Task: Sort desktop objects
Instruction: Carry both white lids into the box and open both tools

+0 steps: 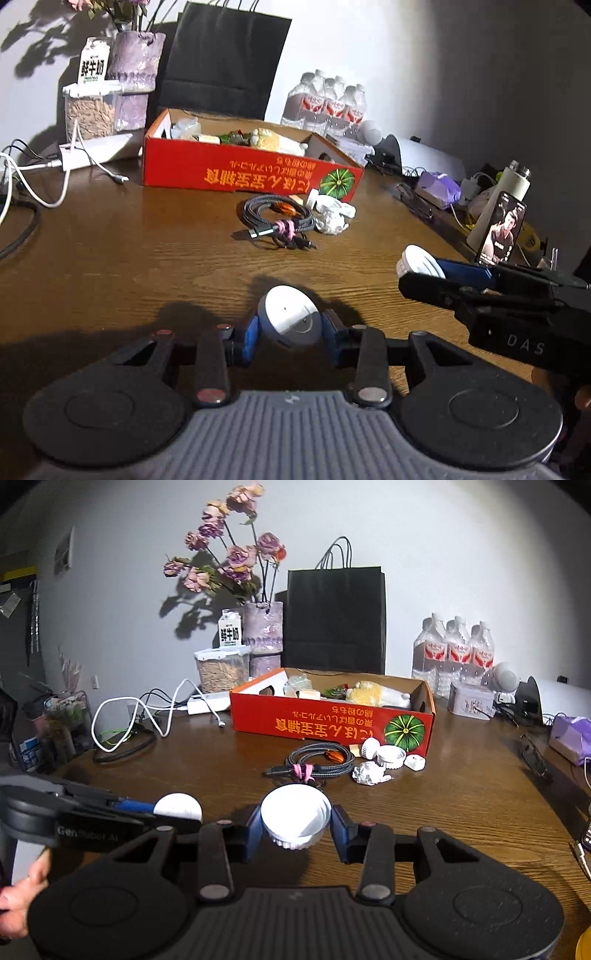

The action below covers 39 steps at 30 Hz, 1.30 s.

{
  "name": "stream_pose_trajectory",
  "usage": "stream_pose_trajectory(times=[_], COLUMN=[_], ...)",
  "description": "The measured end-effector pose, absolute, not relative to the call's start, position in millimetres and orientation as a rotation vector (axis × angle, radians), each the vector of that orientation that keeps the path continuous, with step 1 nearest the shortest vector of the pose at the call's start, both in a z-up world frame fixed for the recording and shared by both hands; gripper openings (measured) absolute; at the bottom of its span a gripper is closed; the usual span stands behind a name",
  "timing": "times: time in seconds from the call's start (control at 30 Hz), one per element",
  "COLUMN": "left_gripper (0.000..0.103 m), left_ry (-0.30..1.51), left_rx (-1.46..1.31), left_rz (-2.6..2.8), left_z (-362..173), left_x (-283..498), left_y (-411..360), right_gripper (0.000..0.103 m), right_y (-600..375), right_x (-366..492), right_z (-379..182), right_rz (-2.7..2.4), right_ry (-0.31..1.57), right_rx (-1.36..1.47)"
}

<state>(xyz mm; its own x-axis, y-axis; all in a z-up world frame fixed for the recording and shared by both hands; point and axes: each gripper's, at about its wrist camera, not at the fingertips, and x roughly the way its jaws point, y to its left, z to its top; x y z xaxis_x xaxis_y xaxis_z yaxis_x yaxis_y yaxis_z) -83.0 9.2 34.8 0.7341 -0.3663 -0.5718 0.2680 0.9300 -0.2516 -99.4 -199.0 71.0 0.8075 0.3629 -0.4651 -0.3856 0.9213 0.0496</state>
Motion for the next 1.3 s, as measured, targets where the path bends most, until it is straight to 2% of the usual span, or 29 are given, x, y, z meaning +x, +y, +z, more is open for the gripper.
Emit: stream_pose_trajectory(times=[0.2, 0.4, 0.6, 0.8, 0.83, 0.87, 0.9, 0.93, 1.0, 1.07, 1.13, 1.3], left_gripper=[0.036, 0.036, 0.036, 0.037, 0.037, 0.037, 0.041, 0.050, 0.058, 0.059, 0.066, 0.072], left_ry=[0.558, 0.564, 0.699, 0.828, 0.846, 0.859, 0.864, 0.870, 0.867, 0.848, 0.823, 0.777], left_rx=[-0.121, -0.137, -0.086, -0.046, -0.049, -0.049, -0.047, -0.046, -0.056, -0.050, -0.043, -0.040], left_rz=[-0.347, -0.408, -0.354, -0.309, -0.303, -0.294, -0.294, -0.300, -0.288, -0.297, -0.279, -0.250], left_z=[69, 112, 102, 70, 65, 60, 57, 55, 55, 61, 72, 100], left_x=[-44, 82, 217, 297, 305, 312, 315, 317, 316, 313, 306, 278], left_y=[21, 33, 17, 5, 5, 5, 5, 4, 6, 6, 9, 14], right_gripper=[0.039, 0.039, 0.039, 0.039, 0.040, 0.049, 0.054, 0.057, 0.057, 0.058, 0.059, 0.063], right_y=[-202, -205, -193, -169, -169, -170, -172, -174, -178, -182, -186, -196], right_x=[-53, 74, 216, 302, 310, 315, 318, 320, 320, 315, 308, 280], right_z=[101, 139, 112, 72, 68, 65, 64, 63, 66, 74, 85, 108], right_rz=[0.360, 0.253, 0.201, 0.199, 0.214, 0.226, 0.232, 0.248, 0.273, 0.288, 0.274, 0.236], right_ry=[0.440, 0.488, 0.691, 0.869, 0.876, 0.878, 0.877, 0.872, 0.872, 0.843, 0.822, 0.777], right_rx=[-0.024, 0.011, -0.036, -0.086, -0.060, -0.036, -0.013, 0.012, 0.062, 0.088, 0.093, 0.072])
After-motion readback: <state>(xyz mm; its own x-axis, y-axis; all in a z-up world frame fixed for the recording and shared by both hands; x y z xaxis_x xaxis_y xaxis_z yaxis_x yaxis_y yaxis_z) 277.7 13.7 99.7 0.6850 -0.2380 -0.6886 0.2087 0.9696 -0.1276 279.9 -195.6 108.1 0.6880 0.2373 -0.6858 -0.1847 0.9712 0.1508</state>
